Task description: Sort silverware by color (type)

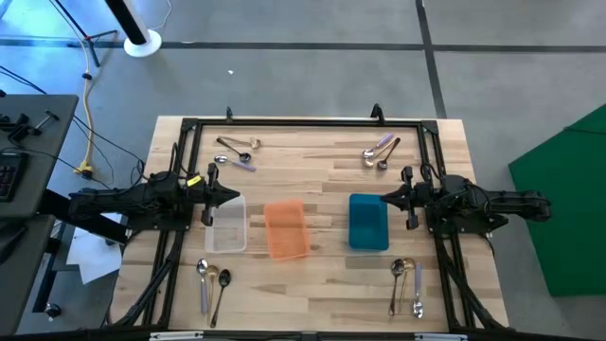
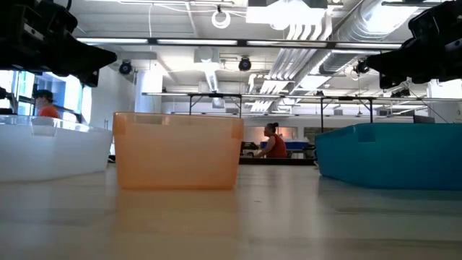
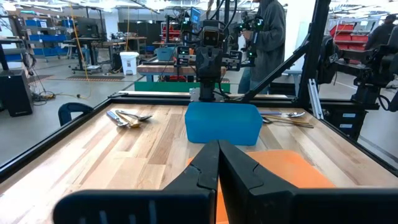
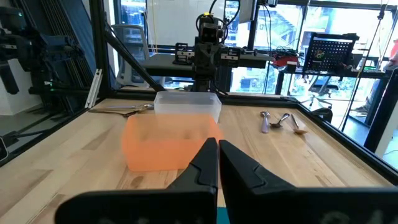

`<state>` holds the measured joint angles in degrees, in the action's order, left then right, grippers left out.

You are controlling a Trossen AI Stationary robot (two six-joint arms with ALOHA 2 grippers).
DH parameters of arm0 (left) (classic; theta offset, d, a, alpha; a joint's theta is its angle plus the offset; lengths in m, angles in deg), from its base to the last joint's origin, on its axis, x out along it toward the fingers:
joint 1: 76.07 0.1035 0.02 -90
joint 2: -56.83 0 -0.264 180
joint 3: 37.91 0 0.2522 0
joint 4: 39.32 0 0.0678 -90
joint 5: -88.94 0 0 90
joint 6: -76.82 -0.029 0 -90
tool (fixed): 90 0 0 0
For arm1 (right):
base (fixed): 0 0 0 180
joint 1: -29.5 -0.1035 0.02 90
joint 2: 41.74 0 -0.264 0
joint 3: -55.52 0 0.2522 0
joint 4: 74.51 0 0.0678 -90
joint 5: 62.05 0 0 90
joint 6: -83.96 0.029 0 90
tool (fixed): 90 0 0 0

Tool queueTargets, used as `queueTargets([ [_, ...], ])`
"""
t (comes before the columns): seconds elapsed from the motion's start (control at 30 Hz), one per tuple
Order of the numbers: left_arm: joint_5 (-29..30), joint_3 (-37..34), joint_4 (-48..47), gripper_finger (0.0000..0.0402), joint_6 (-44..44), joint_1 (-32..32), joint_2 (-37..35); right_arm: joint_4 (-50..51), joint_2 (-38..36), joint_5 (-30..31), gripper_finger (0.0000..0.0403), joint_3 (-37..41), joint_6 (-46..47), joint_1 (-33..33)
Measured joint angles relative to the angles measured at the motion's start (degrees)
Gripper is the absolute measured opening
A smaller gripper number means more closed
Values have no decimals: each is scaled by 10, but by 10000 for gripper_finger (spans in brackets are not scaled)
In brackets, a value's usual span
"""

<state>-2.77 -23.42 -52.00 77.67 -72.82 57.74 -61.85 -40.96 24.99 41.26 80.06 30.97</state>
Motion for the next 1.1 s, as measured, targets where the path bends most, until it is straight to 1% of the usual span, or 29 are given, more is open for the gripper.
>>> queueTargets([
  [0.87,0,0,0,0,0,0,0,-2,0,0,0,0,-8,0],
  [0.93,0,0,0,0,0,0,0,-18,0,0,0,0,24,0],
  [0.97,0,0,0,0,0,0,0,-39,0,0,0,0,55,0],
  [1.03,0,0,0,0,0,0,0,-103,0,1,0,0,122,0],
  [1.1,0,0,0,0,0,0,0,-180,0,9,0,0,162,0],
])
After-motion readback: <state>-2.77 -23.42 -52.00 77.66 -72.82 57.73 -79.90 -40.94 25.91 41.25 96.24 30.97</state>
